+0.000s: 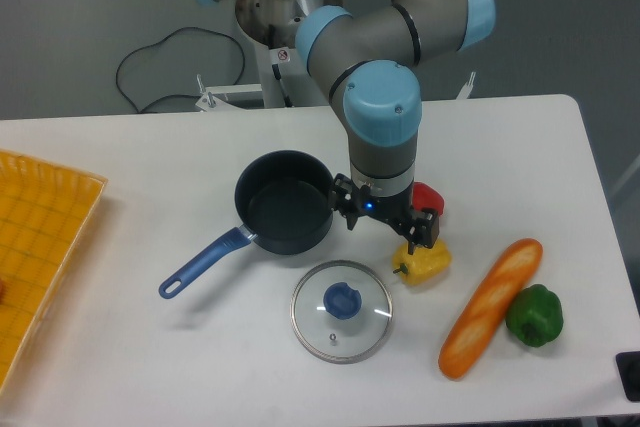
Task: Pick up the long bread
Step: 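Move the gripper from above the yellow pepper toward the long bread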
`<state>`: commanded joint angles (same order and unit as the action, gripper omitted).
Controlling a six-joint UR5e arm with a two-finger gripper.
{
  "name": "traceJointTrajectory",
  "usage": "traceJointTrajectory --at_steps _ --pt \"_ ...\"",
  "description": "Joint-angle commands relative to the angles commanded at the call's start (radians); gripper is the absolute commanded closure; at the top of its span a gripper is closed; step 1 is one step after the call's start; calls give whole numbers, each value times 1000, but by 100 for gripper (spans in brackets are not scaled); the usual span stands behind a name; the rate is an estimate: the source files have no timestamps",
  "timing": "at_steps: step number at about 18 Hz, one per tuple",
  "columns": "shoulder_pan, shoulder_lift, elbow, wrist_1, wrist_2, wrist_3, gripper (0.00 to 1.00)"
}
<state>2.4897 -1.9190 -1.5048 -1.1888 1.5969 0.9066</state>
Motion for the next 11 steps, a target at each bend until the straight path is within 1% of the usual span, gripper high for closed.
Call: traceJointTrajectory --at_steps 4,7,11 --pt "8 -3 0 2 -3 2 0" --pt "9 -18 6 5 -5 2 0" --pt "26 -25 -6 12 -5 -3 0"
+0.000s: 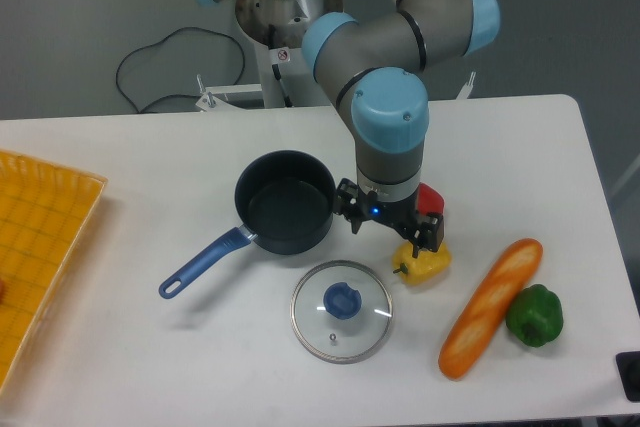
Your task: Pick up the long bread
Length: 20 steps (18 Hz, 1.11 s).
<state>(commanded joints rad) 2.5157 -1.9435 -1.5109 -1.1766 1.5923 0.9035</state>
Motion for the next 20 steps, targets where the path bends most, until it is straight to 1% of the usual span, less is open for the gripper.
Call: traceJointTrajectory --at_steps 1,2,4,7,9,11,12,15,17,20 --pt "0 2 -9 8 2 0 0" --pt "0 2 -23 27 2 2 0" --pt "2 2 -34 89 3 -6 0" --pt "8 -9 -32 121 3 -14 0" --pt "15 -32 -32 147 2 -29 0" --pt "20 -60 -32 204 2 -31 0" --pt "28 -66 -32 222 0 -31 0" --pt "37 -80 -23 232 -3 -40 0" --pt "48 -98 0 235 -18 -51 0" --pt "60 -121 18 244 -73 -45 0"
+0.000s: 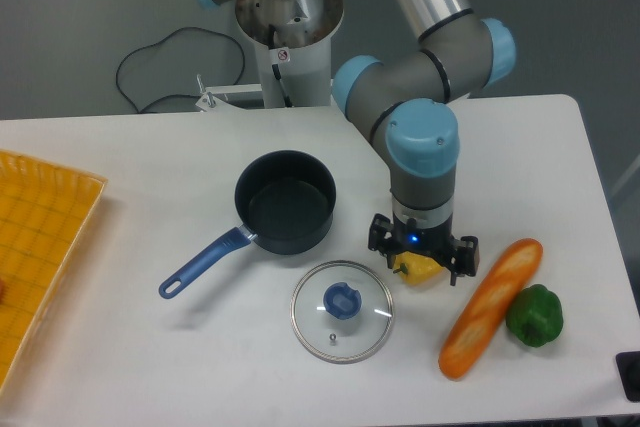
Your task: Pick up the long bread
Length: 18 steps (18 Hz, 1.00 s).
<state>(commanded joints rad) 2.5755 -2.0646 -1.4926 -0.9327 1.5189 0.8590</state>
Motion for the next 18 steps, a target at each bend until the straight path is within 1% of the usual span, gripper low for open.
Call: traceJointTrajectory --at_steps 2,4,7,10,12,15,18 --pt "11 -23 14 26 -40 2 0" --pt "28 -43 23 32 -86 3 0" --pt "32 -87 41 49 -85 5 0" --pt "55 -117 52 66 -83 14 0" --pt "69 -117 46 65 -83 60 0" --pt "84 -117 45 63 -83 80 1" --pt "107 -117 37 57 -80 132 1"
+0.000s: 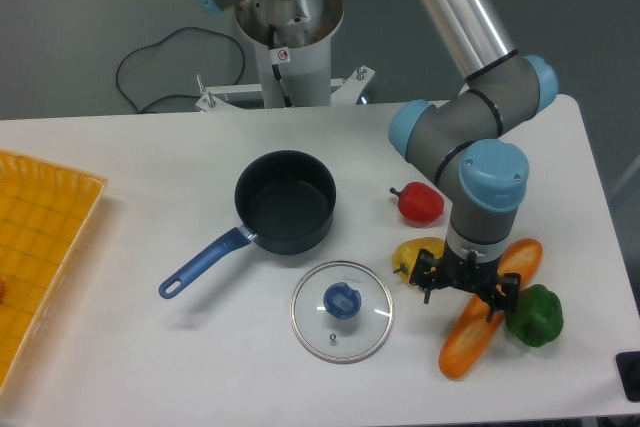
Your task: Pick up the long bread
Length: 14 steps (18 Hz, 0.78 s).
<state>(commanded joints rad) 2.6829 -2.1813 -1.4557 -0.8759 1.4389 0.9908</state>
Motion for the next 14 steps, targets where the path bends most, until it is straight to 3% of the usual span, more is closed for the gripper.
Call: traceJointTrajectory --at_steps 14 --pt "114 21 -49 -37 12 127 2"
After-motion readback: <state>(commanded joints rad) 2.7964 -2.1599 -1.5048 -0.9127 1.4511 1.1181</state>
